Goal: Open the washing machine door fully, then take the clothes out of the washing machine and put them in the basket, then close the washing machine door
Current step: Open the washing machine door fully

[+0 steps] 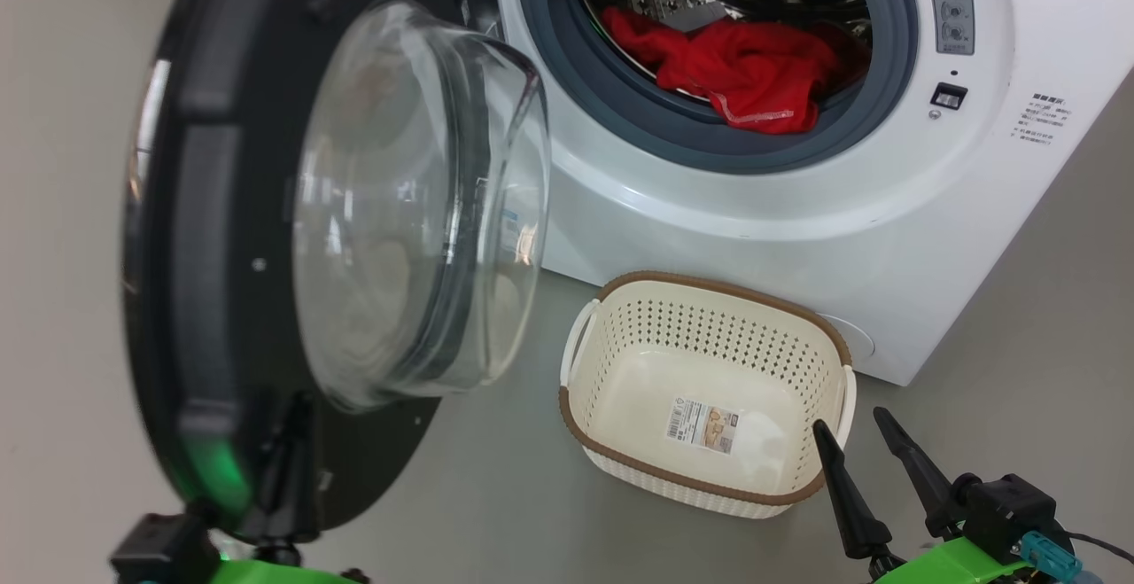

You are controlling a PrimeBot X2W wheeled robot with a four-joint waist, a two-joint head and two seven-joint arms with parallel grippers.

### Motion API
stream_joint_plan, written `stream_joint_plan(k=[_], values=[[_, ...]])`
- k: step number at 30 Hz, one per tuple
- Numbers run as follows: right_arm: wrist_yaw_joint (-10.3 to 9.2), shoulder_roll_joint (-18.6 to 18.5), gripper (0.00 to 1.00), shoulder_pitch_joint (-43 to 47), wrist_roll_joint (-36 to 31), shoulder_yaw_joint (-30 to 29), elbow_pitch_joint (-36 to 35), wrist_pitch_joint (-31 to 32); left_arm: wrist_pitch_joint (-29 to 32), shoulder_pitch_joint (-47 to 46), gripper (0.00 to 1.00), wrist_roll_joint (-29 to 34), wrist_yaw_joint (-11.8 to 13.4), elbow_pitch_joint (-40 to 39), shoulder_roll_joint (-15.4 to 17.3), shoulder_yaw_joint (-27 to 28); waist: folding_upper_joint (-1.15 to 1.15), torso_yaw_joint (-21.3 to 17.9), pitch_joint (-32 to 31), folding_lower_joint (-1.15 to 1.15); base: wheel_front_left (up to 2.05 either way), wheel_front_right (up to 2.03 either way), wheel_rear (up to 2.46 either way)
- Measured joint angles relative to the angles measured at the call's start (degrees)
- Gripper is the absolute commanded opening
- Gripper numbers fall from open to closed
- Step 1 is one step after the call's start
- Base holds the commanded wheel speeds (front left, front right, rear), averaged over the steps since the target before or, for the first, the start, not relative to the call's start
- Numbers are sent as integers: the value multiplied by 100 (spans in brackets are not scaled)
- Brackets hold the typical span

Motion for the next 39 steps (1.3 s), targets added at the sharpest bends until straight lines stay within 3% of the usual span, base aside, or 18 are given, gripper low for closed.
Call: stream_joint_plan(k=[7,20,32,39], values=[[0,-36,100,-54,0,2,-3,-13,0,-378,0,448,-223,227,-63,989,0,-66,151,0,0,0,0],[0,-146,100,-157,-42,-29,-36,-13,-1,-1093,0,913,-387,728,-120,2585,0,-323,407,0,0,0,0],[0,-193,100,-349,-51,-19,-77,-13,-3,-1788,0,1249,-516,1399,127,3273,0,-499,634,1,0,0,0],[0,-201,100,-350,-52,-15,-77,-13,-2,-1912,0,1296,-527,1562,213,3395,0,-534,600,0,0,0,0]])
